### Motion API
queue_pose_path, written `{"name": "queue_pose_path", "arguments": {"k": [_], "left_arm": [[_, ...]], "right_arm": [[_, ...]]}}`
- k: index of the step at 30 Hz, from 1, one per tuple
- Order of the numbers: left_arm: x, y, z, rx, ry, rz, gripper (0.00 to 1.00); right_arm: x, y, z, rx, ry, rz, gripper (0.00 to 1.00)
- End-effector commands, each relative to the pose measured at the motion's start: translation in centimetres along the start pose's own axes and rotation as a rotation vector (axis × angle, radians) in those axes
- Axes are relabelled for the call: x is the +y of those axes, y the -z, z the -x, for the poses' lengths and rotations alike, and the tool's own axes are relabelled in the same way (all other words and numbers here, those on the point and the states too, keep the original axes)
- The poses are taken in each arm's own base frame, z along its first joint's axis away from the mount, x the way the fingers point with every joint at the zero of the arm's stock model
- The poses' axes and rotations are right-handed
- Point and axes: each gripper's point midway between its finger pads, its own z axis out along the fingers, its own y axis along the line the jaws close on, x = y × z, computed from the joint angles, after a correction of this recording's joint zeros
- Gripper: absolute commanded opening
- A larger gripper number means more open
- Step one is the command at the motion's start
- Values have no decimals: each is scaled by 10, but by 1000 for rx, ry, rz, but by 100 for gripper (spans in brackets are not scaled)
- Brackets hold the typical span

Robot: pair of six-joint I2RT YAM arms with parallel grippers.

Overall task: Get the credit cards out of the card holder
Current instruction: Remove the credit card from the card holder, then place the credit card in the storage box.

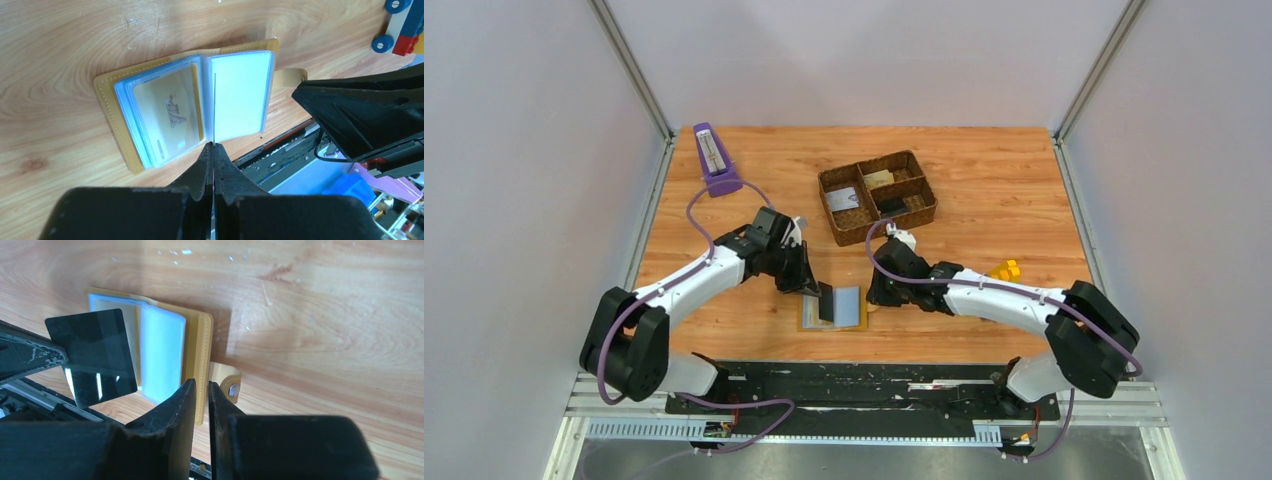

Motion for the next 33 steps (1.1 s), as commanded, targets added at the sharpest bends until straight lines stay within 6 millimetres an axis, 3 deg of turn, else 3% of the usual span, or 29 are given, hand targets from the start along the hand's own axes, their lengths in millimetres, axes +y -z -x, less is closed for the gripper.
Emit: {"name": "queue_pose_path", "arguments": {"k": [1,8,12,14,18,23,26,33], "left_arm": [[-9,23,5,-27,-52,16,0],[-25,35,5,-32,-61,-39,0],[-35,48,11,-78,-55,-55,0],[-44,54,13,-92,-33,-86,0],[-72,64,14,-96,27,-210,0],[-95,76,17,-98,97,-307,0],[-99,81,18,-104,127,-321,0],[-102,86,19,-129,200,-335,0]], "right_arm": [[19,19,35,-114,55,44,17],[44,45,57,-227,273,155,21],[75,77,71,-420,493,297,26],[94,96,70,-575,657,387,27],[108,116,50,-766,947,494,35],[113,123,34,-833,1109,507,43],[115,124,24,-858,1177,500,49],[116,108,15,-849,1280,410,51]]}}
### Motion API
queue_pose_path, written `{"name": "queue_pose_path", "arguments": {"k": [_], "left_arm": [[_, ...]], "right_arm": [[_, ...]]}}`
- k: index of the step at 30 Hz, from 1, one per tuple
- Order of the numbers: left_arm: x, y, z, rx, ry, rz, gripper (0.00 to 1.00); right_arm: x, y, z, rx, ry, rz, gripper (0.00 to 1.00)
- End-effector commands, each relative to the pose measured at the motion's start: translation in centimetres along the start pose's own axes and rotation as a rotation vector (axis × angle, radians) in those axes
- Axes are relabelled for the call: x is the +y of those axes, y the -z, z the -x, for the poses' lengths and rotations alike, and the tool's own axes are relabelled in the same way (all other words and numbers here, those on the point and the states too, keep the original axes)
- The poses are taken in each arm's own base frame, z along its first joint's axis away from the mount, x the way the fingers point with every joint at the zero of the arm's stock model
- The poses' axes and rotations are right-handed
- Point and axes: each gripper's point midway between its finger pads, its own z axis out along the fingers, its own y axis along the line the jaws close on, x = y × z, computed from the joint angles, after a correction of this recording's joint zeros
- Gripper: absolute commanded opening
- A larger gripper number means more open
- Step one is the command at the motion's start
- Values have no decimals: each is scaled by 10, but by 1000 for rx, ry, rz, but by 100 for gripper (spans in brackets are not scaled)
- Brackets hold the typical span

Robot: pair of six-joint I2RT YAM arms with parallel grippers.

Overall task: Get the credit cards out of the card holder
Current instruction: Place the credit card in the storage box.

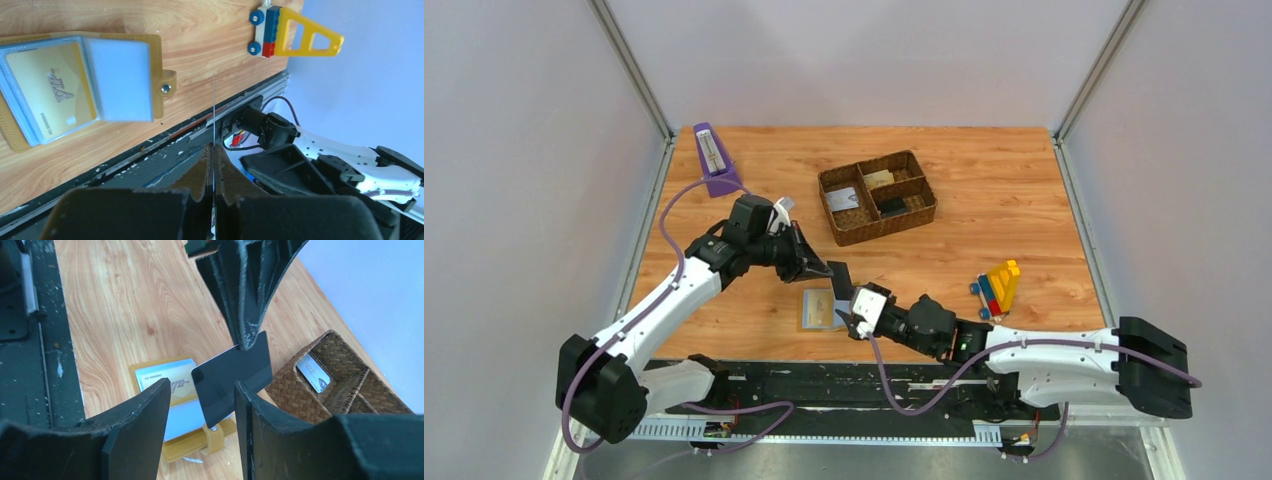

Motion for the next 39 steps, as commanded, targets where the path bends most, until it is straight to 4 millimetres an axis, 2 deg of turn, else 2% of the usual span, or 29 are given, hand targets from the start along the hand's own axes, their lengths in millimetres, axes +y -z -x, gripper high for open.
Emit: {"name": "queue_pose_path", "arguments": {"k": [1,3,5,9,10,11,13,14,15,18,23,24,28,31,37,39], "left_arm": [[-26,11,6,-51,30,-83,0],[-26,12,6,-54,40,-87,0],[-26,13,5,-56,41,-88,0],[-23,13,7,-70,23,-77,0],[-23,13,7,-72,13,-78,0],[-24,13,9,-75,-13,-86,0],[-30,14,10,-74,-69,-110,7],[-30,15,10,-70,-87,-108,16],[-33,17,12,-79,-134,-110,19],[-26,21,16,-97,-244,-59,31],[-29,33,21,-150,-454,-69,38],[-37,40,21,-181,-518,-105,40],[-46,55,19,-255,-628,-159,48],[-52,60,12,-228,-694,-190,52],[-62,60,8,-228,-684,-257,60],[-76,66,12,-287,-682,-320,62]], "right_arm": [[-10,-10,6,-5,115,-73,51],[-13,-14,3,10,142,-110,50],[-21,-16,3,17,146,-163,43],[-32,-13,11,-12,119,-229,7],[-31,-12,11,-10,104,-222,1],[-30,-12,12,-1,76,-214,0],[-31,-11,10,44,-7,-198,0],[-33,-11,7,75,-59,-190,0],[-34,-9,5,99,-109,-180,0],[-34,-3,4,131,-232,-134,0],[-36,14,7,184,-388,-18,0],[-38,17,15,183,-448,15,0],[-44,29,23,226,-538,54,0],[-44,32,31,228,-594,100,0],[-82,32,52,159,-759,-91,0],[-89,31,64,114,-858,-129,0]]}}
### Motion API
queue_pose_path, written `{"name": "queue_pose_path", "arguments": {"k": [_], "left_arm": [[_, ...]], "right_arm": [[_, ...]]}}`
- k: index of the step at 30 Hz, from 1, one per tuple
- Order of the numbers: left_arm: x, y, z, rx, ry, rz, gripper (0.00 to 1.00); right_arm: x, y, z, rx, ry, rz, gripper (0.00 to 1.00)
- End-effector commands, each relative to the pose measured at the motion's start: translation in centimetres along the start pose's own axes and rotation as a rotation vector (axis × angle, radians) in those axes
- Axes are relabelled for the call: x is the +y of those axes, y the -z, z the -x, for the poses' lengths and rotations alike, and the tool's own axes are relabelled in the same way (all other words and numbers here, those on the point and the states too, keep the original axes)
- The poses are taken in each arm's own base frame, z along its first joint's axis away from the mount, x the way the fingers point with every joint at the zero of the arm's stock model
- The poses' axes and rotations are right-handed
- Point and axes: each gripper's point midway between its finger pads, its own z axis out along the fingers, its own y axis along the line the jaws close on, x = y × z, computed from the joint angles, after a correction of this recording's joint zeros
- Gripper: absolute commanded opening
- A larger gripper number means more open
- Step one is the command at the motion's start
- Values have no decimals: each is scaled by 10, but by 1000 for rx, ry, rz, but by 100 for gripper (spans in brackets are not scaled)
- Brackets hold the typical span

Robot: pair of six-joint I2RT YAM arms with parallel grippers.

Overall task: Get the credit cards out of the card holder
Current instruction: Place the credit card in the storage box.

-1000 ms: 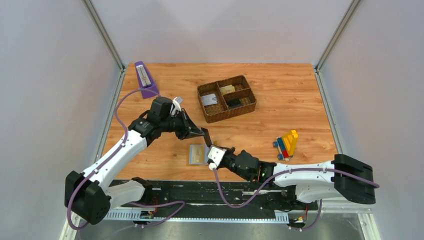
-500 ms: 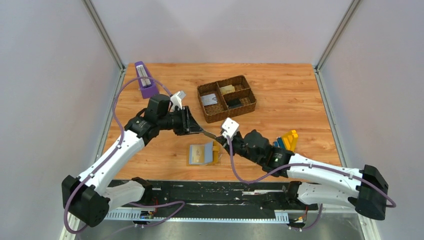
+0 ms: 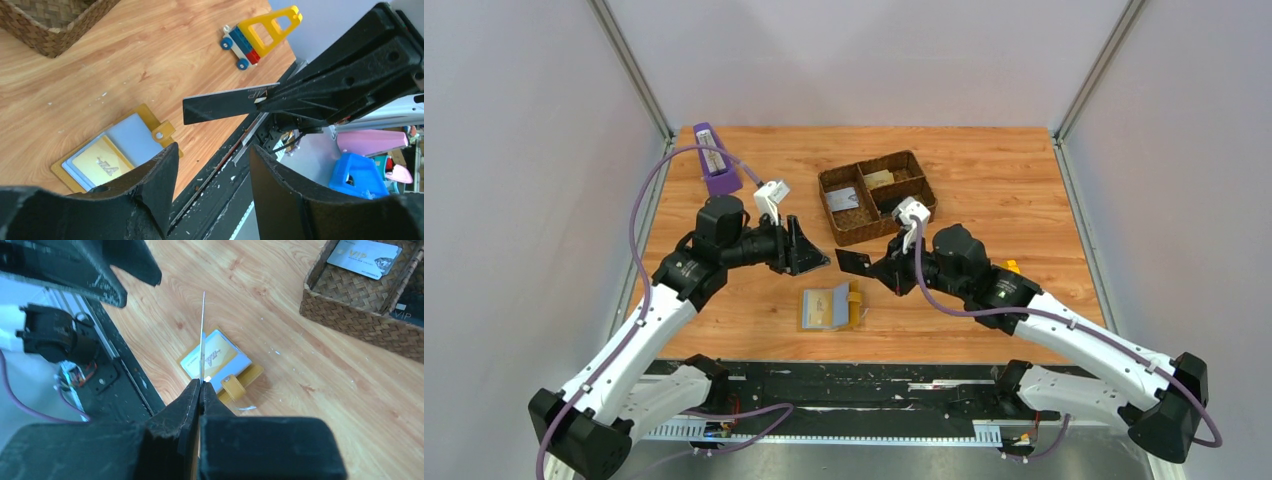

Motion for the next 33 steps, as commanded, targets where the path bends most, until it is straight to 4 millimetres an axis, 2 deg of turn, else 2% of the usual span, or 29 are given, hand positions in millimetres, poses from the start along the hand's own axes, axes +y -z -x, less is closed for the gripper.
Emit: {"name": "queue_pose_path", "arguments": {"k": [1,4,7,11,15,27,33], "left_arm": [[-25,5,22,-131,-30,-115,63],[-39,7,35,-203,-3,-187,67],[-41,4,38,-222,44,-209,68],[-42,0,45,-257,99,-236,69],[-43,-4,48,-284,143,-269,71],[-28,-17,41,-262,186,-238,74],[-30,-20,43,-272,203,-269,72]], "right_arm": [[10,13,54,-164,-259,-23,0],[10,14,62,-227,-420,-26,0],[14,17,69,-303,-525,18,0],[7,21,77,-408,-617,14,0],[8,21,76,-432,-654,40,0],[10,29,70,-483,-703,98,0],[12,28,70,-481,-704,111,0]]}}
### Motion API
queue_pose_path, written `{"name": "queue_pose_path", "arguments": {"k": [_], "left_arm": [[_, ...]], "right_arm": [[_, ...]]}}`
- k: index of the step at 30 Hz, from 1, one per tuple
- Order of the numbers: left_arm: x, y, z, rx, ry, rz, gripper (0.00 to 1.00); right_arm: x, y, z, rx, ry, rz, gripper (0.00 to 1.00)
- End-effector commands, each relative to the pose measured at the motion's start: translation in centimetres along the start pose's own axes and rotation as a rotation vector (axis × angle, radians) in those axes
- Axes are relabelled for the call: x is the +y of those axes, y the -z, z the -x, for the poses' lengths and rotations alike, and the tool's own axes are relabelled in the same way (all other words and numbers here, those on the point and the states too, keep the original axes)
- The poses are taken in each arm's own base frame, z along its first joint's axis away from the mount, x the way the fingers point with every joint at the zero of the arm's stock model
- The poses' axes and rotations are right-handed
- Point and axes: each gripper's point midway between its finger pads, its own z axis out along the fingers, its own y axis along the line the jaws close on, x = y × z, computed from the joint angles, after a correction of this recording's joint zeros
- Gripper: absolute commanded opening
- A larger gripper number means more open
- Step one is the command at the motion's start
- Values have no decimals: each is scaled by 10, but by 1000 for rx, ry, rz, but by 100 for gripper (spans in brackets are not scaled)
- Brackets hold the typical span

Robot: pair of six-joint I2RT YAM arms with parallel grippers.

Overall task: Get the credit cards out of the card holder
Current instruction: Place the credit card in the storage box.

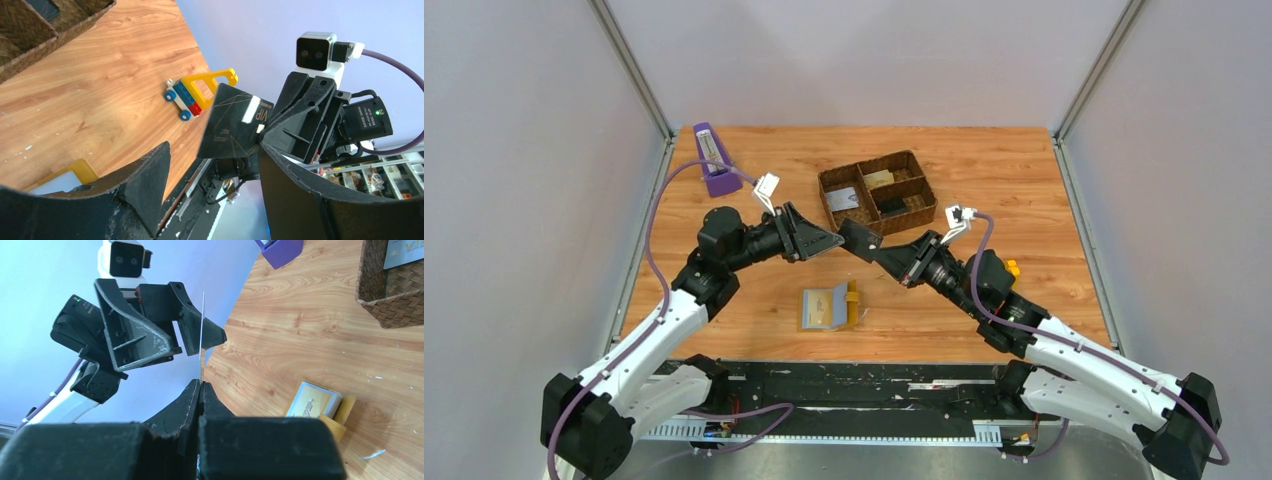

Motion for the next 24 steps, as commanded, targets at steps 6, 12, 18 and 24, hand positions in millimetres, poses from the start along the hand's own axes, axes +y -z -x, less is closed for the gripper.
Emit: {"name": "queue_pose_path", "arguments": {"k": [6,12,18,24], "left_arm": [[-21,0,11,-55,-8,-100,46],[-34,4,15,-82,-29,-156,13],[-34,4,10,-45,-64,-169,0],[-30,9,-10,84,-119,-172,0]], "right_arm": [[15,3,4,-14,-12,78,3],[14,7,-15,72,-4,104,7],[15,16,-18,125,170,125,23],[8,36,-4,227,387,75,48]]}}
